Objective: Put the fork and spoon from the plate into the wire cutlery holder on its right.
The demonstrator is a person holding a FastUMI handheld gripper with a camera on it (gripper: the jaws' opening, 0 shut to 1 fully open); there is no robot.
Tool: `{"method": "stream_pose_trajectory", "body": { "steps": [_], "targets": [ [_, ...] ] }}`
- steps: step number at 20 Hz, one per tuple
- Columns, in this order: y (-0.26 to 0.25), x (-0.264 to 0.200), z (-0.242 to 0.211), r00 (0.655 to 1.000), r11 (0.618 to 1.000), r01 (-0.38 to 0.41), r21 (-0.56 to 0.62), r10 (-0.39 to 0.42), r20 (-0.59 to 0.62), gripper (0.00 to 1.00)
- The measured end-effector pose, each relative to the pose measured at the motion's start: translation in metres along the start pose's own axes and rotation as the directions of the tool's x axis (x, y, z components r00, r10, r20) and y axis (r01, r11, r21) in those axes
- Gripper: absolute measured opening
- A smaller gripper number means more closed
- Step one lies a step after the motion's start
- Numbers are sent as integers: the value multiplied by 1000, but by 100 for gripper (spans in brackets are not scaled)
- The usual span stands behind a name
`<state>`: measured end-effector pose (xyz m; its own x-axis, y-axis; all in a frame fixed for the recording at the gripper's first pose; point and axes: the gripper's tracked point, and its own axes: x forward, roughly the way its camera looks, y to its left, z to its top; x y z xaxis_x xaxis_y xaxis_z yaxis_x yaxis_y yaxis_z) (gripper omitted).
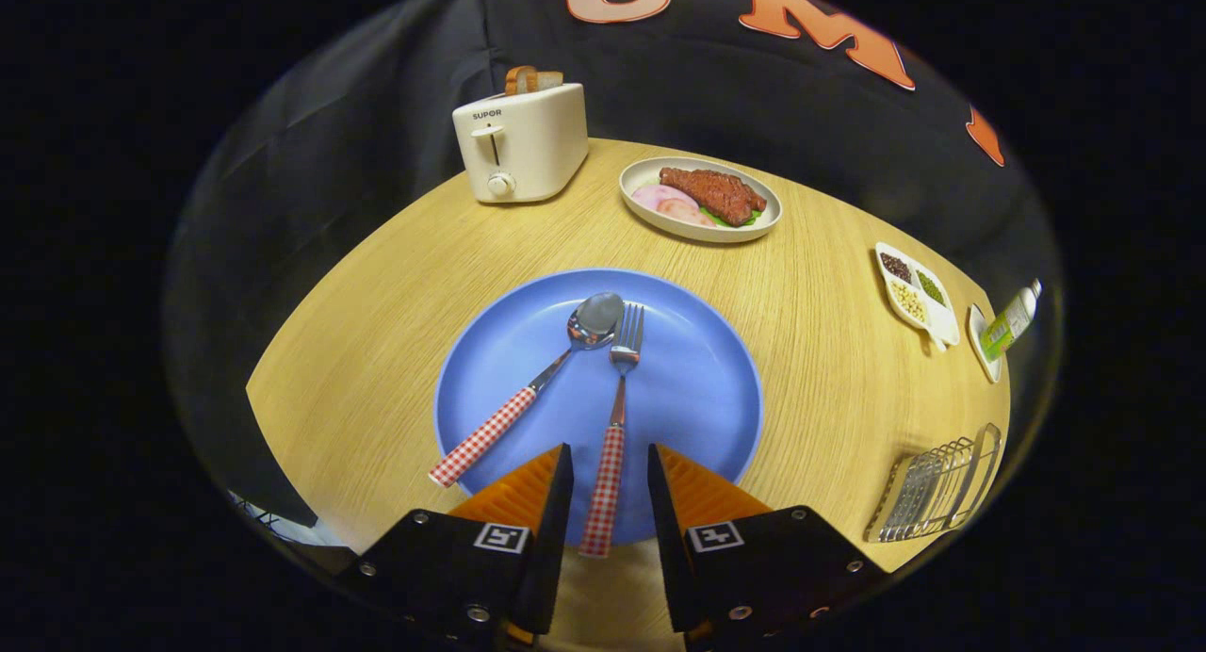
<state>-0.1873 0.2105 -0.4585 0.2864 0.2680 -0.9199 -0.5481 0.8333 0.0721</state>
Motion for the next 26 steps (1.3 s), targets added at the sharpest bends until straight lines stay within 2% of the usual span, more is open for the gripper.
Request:
{"method": "stream_pose_trajectory", "body": {
  "steps": [2,8,14,19,24,26],
  "targets": [
    [2,5,-8,1000,1000,2,-3,-2,-23,37],
    [-7,12,-4,999,999,36,-13,-36,-10,14],
    [-23,-5,4,999,999,37,21,-37,20,11],
    [-54,-46,19,995,998,63,29,-65,73,11],
    [-106,-103,35,983,989,111,99,-124,133,10],
    [-136,-125,29,977,978,164,130,-179,117,10]
  ]
}}
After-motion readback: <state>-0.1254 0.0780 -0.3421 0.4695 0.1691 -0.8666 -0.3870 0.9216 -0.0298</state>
